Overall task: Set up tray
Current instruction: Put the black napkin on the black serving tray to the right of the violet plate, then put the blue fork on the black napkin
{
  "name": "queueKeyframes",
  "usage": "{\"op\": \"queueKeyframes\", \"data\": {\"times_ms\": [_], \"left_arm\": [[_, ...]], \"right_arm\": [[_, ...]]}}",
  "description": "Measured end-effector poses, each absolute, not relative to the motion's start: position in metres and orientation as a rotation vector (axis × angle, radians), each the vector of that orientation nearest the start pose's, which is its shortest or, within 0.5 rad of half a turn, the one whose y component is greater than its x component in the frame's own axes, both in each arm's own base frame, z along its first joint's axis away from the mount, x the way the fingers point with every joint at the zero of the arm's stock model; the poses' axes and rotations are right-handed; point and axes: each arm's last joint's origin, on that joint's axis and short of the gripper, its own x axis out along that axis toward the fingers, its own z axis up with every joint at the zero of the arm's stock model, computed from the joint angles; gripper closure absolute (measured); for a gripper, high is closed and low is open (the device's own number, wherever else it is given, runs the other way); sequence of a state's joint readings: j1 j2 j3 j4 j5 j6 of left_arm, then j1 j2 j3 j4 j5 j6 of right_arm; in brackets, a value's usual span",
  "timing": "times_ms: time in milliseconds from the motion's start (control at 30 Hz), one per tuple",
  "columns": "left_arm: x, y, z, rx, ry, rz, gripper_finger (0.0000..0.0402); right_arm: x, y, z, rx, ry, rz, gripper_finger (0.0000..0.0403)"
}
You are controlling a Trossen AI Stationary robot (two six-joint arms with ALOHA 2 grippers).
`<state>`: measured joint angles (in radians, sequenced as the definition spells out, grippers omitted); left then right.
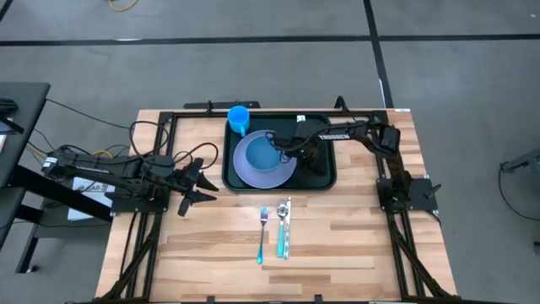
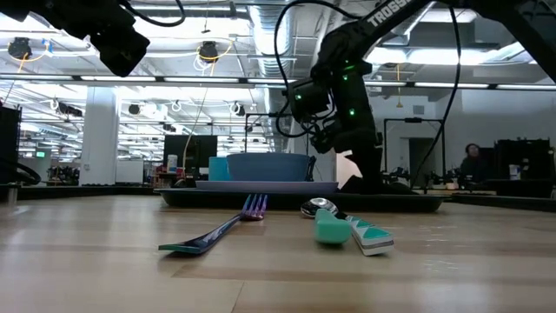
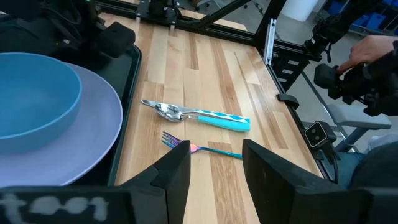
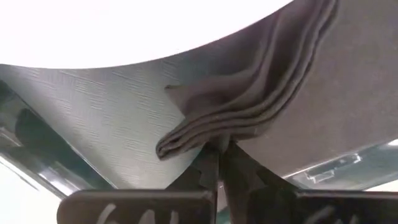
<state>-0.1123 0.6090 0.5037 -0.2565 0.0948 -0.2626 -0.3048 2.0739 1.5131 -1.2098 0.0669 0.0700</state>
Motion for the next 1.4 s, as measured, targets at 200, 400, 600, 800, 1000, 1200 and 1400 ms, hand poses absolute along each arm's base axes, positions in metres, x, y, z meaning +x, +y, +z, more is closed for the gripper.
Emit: {"op": "queueKeyframes", "data": {"times_ms": [200,400,600,800,1000,1200,1400], "left_arm": [[0.142,-0.019,0.254,-0.256,0.387,-0.156,0.0269],[0.143,-0.019,0.254,-0.255,0.387,-0.156,0.0269],[0.142,-0.019,0.254,-0.255,0.387,-0.157,0.0269],[0.142,-0.019,0.254,-0.255,0.387,-0.157,0.0269],[0.143,-0.019,0.254,-0.254,0.387,-0.157,0.0269],[0.142,-0.019,0.254,-0.254,0.387,-0.157,0.0269],[0.142,-0.019,0.254,-0.253,0.391,-0.156,0.0269]], "right_arm": [[0.350,-0.111,0.161,0.253,1.763,-0.325,0.0388],[0.349,-0.110,0.161,0.244,1.778,-0.310,0.0349],[0.349,-0.109,0.161,0.276,1.774,-0.271,0.0314],[0.351,-0.101,0.161,0.233,1.780,-0.224,0.0267],[0.352,-0.094,0.163,0.178,1.789,-0.163,0.0220],[0.344,-0.097,0.204,0.156,1.636,-0.181,0.0195],[0.334,-0.117,0.267,0.098,1.258,-0.278,0.0196]]}}
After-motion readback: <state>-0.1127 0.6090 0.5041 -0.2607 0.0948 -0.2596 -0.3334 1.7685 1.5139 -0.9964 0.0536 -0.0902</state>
